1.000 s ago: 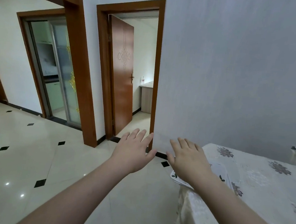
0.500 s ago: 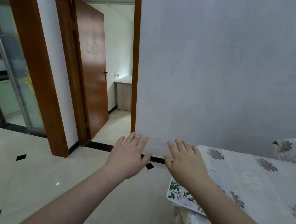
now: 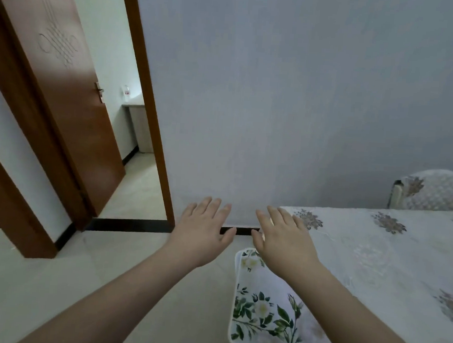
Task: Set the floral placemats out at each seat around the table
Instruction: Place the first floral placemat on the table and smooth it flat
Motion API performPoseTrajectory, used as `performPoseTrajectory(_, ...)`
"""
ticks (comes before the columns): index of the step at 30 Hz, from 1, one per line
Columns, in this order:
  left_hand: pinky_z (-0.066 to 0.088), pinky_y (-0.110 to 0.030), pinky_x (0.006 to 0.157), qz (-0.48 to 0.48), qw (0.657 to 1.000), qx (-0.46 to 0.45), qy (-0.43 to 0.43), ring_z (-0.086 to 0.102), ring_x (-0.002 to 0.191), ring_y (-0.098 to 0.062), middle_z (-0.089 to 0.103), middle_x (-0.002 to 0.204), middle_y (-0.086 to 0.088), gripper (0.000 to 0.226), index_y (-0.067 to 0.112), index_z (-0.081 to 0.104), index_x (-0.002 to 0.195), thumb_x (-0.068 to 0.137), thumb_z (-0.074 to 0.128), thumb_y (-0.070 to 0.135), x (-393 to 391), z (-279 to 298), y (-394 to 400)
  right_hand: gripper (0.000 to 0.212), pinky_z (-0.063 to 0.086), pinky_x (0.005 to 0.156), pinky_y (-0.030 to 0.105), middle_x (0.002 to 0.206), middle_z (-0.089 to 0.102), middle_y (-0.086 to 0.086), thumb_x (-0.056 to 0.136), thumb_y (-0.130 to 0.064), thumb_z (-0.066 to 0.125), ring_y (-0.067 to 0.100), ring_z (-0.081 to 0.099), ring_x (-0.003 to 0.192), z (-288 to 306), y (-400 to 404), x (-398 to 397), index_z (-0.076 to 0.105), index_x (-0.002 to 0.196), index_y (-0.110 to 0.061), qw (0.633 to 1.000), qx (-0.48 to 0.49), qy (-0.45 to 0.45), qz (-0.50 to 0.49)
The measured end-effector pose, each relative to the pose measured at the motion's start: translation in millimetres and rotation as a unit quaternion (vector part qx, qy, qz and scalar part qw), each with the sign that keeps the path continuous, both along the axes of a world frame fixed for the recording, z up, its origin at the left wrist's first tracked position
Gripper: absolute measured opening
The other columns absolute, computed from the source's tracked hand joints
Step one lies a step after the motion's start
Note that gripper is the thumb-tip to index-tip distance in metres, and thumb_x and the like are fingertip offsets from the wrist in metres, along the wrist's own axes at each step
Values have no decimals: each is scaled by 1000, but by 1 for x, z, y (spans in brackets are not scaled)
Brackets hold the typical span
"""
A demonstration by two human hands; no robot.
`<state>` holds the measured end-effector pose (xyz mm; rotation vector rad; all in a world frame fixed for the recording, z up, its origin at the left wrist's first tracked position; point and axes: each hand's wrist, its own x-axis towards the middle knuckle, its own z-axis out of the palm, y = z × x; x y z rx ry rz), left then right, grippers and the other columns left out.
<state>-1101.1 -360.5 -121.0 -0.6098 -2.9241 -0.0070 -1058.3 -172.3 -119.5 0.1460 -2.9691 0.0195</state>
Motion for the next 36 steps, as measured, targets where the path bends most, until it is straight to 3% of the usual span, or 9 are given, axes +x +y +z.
performPoseTrajectory(6, 6, -41, 123, -39, 999, -10, -14, 8, 154, -19, 15, 167, 0, 65, 28, 15, 158, 102, 20, 59, -61, -25, 40, 55, 16, 119, 42, 160, 25, 5, 104, -45, 24, 22, 22, 148, -30, 41, -51, 21, 154, -21, 999, -9, -19, -48)
performPoseTrajectory(16, 21, -42, 119, -179, 984, -18, -16, 31, 147, -22, 39, 158, -4, 67, 23, 37, 152, 99, 17, 58, -117, -77, 95, 61, 13, 120, 43, 165, 14, 5, 103, -49, 24, 23, 16, 150, -93, 82, -67, 12, 157, -23, 981, -46, -86, -167)
performPoseTrajectory(18, 18, -41, 120, -214, 976, -21, -29, 28, 149, -22, 34, 160, -4, 65, 23, 33, 154, 101, 19, 57, -133, -87, 105, 63, 12, 121, 44, 165, 11, 5, 103, -51, 24, 23, 14, 151, -105, 83, -67, 9, 158, -23, 975, -51, -104, -191)
performPoseTrajectory(24, 4, -41, 123, -349, 934, -49, -60, 7, 154, -20, 14, 167, -2, 73, 25, 13, 159, 98, 4, 63, -165, -118, 120, 65, 13, 121, 42, 166, 5, 5, 103, -51, 28, 22, 12, 151, -127, 71, -68, 6, 158, -24, 944, -75, -88, -310)
performPoseTrajectory(28, -1, -40, 123, -413, 907, -61, -57, -2, 155, -19, 6, 168, 0, 67, 27, 4, 160, 101, 9, 59, -187, -123, 118, 64, 13, 121, 42, 166, 6, 4, 103, -48, 31, 23, 14, 151, -130, 40, -67, 9, 158, -24, 920, -99, -71, -371)
performPoseTrajectory(36, 4, -40, 123, -537, 840, -31, -68, 5, 155, -19, 13, 167, 1, 76, 27, 12, 160, 93, -5, 61, -174, -126, 122, 61, 6, 122, 39, 166, 3, 2, 104, -51, 23, 20, 5, 153, -143, -8, -43, 6, 158, -28, 865, -118, -61, -484)
